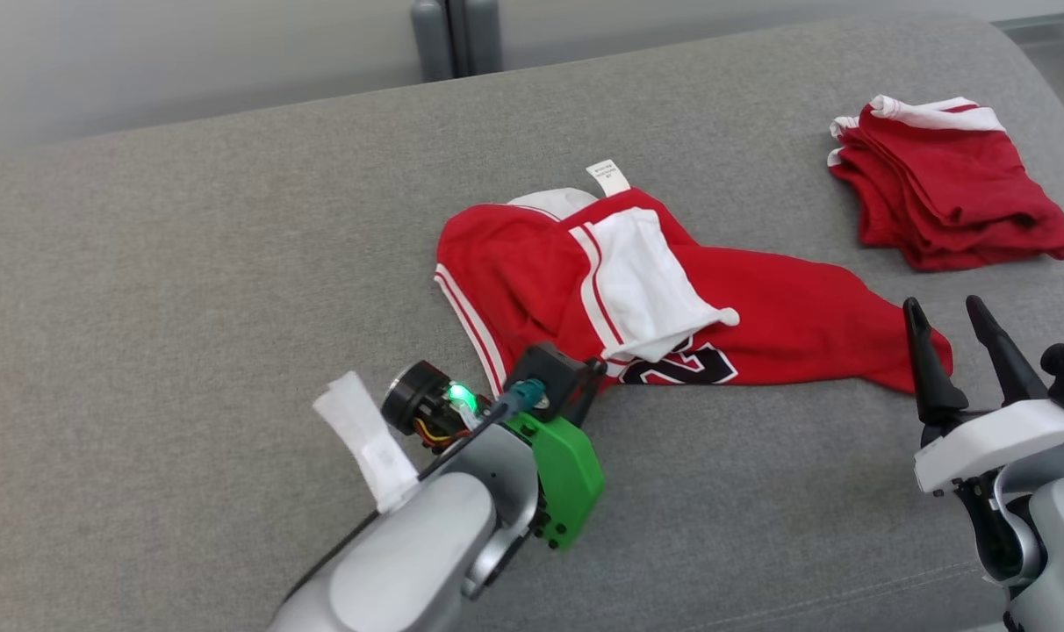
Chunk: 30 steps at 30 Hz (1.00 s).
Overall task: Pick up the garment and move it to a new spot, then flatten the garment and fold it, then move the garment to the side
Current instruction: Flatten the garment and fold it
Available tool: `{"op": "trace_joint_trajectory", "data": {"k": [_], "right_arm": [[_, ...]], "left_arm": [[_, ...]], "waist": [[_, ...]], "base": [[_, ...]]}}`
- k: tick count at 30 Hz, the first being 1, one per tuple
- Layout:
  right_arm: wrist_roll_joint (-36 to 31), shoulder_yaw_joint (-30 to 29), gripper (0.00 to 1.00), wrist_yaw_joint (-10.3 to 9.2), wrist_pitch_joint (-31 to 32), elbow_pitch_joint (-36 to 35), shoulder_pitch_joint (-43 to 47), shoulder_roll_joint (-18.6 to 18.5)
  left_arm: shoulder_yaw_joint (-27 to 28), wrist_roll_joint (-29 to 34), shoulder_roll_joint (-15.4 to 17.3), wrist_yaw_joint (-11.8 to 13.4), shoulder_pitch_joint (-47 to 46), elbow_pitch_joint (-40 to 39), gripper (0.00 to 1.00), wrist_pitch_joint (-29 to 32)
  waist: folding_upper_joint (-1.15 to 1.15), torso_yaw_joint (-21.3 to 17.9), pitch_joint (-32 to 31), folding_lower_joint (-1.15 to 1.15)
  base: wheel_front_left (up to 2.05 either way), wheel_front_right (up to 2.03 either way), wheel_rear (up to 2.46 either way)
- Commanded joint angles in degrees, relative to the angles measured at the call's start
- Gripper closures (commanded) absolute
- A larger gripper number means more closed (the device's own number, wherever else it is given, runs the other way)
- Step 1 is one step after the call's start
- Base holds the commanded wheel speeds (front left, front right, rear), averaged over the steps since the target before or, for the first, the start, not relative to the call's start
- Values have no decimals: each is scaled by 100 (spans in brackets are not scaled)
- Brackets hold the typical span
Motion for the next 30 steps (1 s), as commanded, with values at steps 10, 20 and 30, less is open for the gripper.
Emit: {"op": "trace_joint_trajectory", "data": {"k": [10, 20, 30], "right_arm": [[-69, 10, 0, -7, 155, -172, 110, -43], [-30, 63, 0, -7, 210, -200, 109, -75], [-26, 145, 0, -7, 242, -141, 183, -34]], "left_arm": [[926, -906, 2120, -754, 247, -1556, 100, 115], [713, -1857, 3494, -973, 404, -1062, 100, -739], [958, -3188, 3725, -973, 371, -52, 0, -1539]], "waist": [[0, 664, -213, 0], [0, 558, -141, 0], [0, 473, -288, 0]], "base": [[0, 0, 0], [0, 0, 0], [0, 0, 0]]}}
